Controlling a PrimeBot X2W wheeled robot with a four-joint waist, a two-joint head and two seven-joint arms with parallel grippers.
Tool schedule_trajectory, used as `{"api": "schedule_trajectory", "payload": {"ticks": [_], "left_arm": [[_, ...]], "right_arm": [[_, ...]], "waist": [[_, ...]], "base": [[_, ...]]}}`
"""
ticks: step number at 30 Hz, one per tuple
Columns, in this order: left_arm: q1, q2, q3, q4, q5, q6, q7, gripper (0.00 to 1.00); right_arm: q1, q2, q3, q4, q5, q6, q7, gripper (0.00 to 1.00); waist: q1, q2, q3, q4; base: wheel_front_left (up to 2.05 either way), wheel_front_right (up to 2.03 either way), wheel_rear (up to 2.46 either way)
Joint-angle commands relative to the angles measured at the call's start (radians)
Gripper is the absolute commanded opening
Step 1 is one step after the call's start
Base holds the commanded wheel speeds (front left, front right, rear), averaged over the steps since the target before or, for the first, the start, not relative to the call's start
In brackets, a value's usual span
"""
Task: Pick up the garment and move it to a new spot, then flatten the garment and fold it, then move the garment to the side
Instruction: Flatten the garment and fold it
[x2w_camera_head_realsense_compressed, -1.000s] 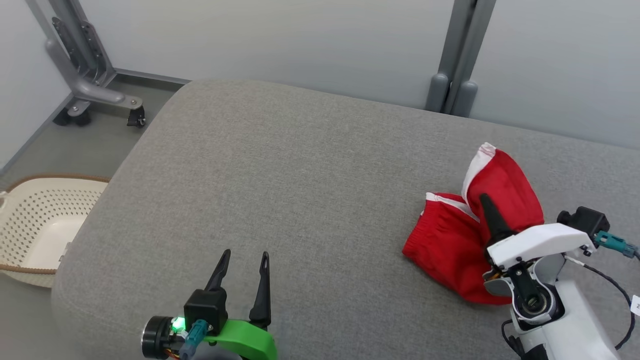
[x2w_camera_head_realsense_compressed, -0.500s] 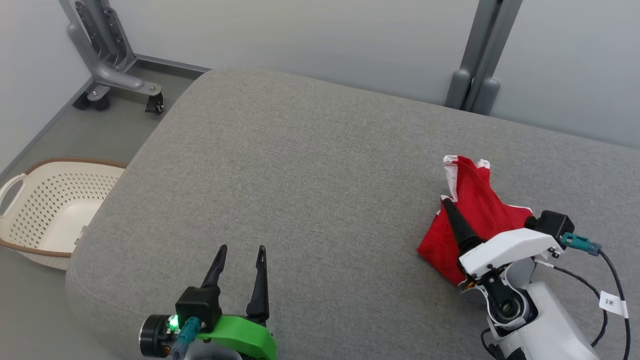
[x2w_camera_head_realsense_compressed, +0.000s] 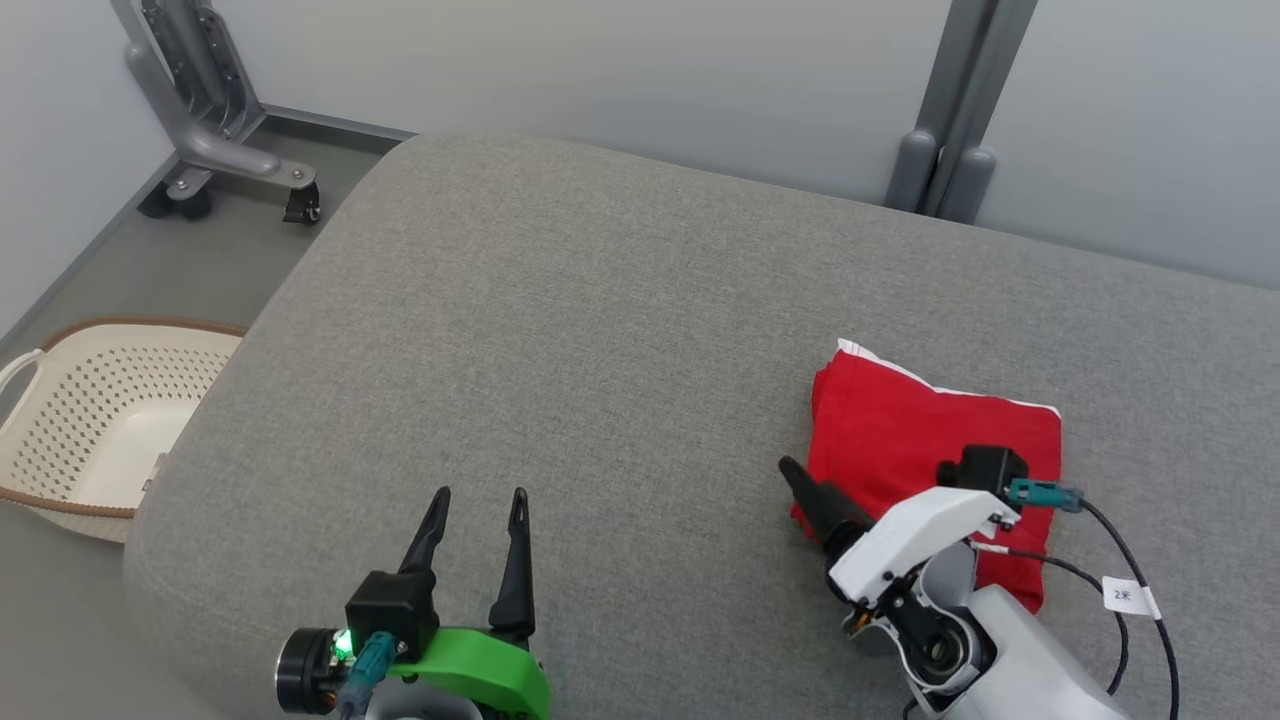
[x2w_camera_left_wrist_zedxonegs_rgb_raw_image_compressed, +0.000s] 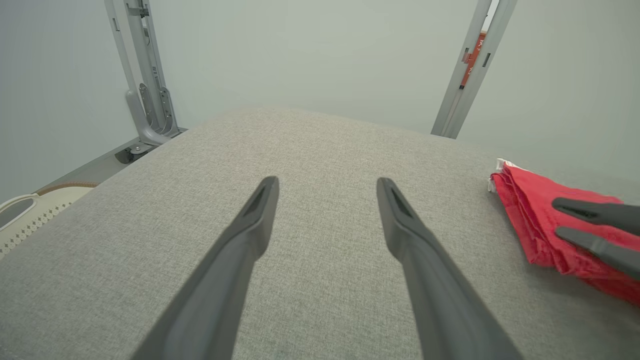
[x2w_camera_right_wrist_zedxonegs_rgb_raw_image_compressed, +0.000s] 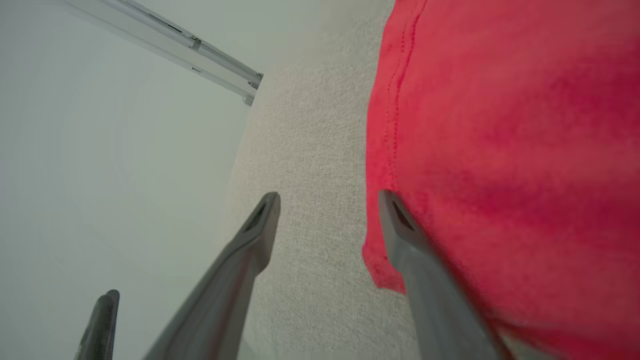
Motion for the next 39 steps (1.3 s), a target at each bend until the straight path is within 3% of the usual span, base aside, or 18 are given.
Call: {"api": "schedule_trajectory", "payload": {"ticks": [1, 9, 18, 27, 33, 39], "left_arm": [[-0.001, 0.003, 0.008, 0.005, 0.008, -0.004, 0.000, 1.00], [-0.009, 0.003, 0.046, -0.001, 0.023, -0.014, 0.000, 1.00], [-0.024, 0.003, 0.065, -0.043, 0.018, -0.010, 0.000, 1.00], [-0.028, 0.003, 0.090, -0.079, 0.015, -0.002, 0.000, 1.00], [-0.023, 0.003, 0.099, -0.101, 0.018, 0.005, 0.000, 1.00], [0.011, 0.003, 0.092, -0.103, 0.058, 0.000, 0.000, 1.00]], "right_arm": [[-0.013, -0.005, 0.017, 0.007, 0.008, 0.000, 0.009, 1.00], [-0.020, -0.010, 0.077, -0.004, 0.034, 0.000, 0.066, 1.00], [0.023, -0.106, 0.048, -0.131, -0.062, 0.000, 0.010, 1.00], [0.103, -0.213, -0.078, -0.260, -0.294, 0.000, -0.110, 1.00], [0.167, -0.225, -0.177, -0.331, -0.495, 0.000, -0.209, 1.00], [0.228, -0.175, -0.261, -0.400, -0.654, 0.000, -0.266, 1.00]], "waist": [[0.0000, 0.0000, -0.007, -0.016], [0.0000, 0.0000, -0.032, -0.105], [0.0000, 0.0000, -0.036, -0.222], [0.0000, 0.0000, -0.034, -0.316], [0.0000, 0.0000, -0.034, -0.352], [0.0000, 0.0000, -0.035, -0.367]], "base": [[0.00, 0.00, 0.00], [0.00, 0.00, 0.00], [0.00, 0.00, 0.00], [0.00, 0.00, 0.00], [0.00, 0.00, 0.00], [0.00, 0.00, 0.00]]}}
